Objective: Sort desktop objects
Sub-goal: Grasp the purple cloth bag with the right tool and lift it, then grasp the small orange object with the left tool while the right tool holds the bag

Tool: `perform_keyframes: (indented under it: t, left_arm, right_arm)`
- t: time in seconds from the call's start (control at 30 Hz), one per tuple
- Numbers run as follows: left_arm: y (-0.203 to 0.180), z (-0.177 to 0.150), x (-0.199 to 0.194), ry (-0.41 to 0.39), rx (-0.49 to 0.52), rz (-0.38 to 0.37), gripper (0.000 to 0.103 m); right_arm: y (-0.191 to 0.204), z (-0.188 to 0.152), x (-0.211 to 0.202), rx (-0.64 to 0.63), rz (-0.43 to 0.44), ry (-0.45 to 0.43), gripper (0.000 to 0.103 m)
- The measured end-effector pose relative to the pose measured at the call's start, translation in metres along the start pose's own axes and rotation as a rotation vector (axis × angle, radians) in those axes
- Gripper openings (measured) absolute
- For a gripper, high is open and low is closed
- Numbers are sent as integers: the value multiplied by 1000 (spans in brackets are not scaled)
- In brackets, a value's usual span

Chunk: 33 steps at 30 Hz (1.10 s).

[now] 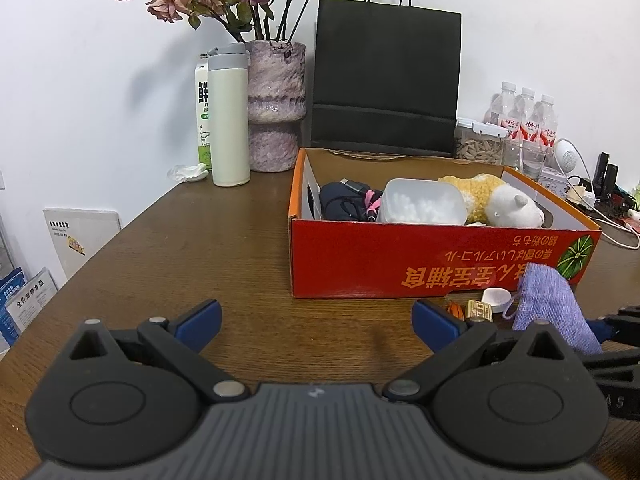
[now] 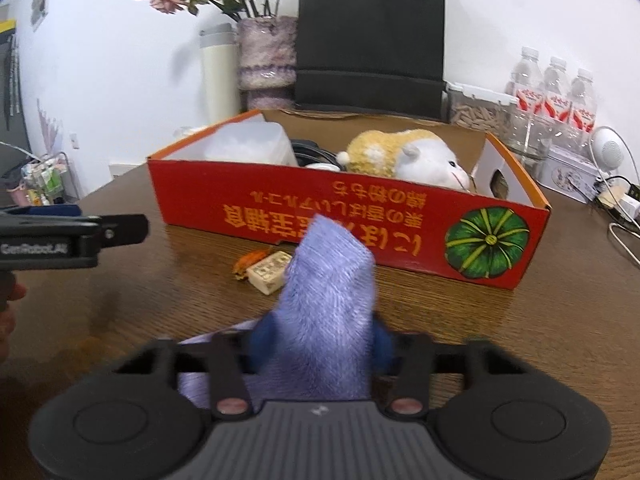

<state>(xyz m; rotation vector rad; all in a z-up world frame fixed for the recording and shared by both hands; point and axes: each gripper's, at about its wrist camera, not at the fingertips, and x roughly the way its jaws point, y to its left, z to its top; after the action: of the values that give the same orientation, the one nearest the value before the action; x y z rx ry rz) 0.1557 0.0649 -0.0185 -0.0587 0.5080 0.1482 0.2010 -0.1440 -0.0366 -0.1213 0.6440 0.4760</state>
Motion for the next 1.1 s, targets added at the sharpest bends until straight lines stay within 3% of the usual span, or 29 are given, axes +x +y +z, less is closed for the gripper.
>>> perform_keyframes:
  t: [0.03,0.13,0.4,0.6,0.77,0.97,1.1]
  left_arm:
    - [0,0,0,1,2,-1,103]
    - [-3,-1,3,11,13,-11,103]
    - [-26,3,20,51,77,-82,103]
    - [-42,9,47,93,75,-82,103]
    - [-49,9,64,142,70,-104,97]
    - [-53,10,71,138,62,-118,91]
    - [-53,11,74,147,47,-144,81]
  right_arm:
    - [-1,0,-1,2,7,0,13]
    - [-8,2,-2,32,35,3,10]
    - [-42,8,-18,90,17,-72,9]
    - [-63,7,-22,84,-13,-115,9]
    - [-76,6,-22,70,-36,-131,9]
    - [-86,3,-19,60,-38,-133,9]
    - [-87,3,-19,65,-31,-135,9]
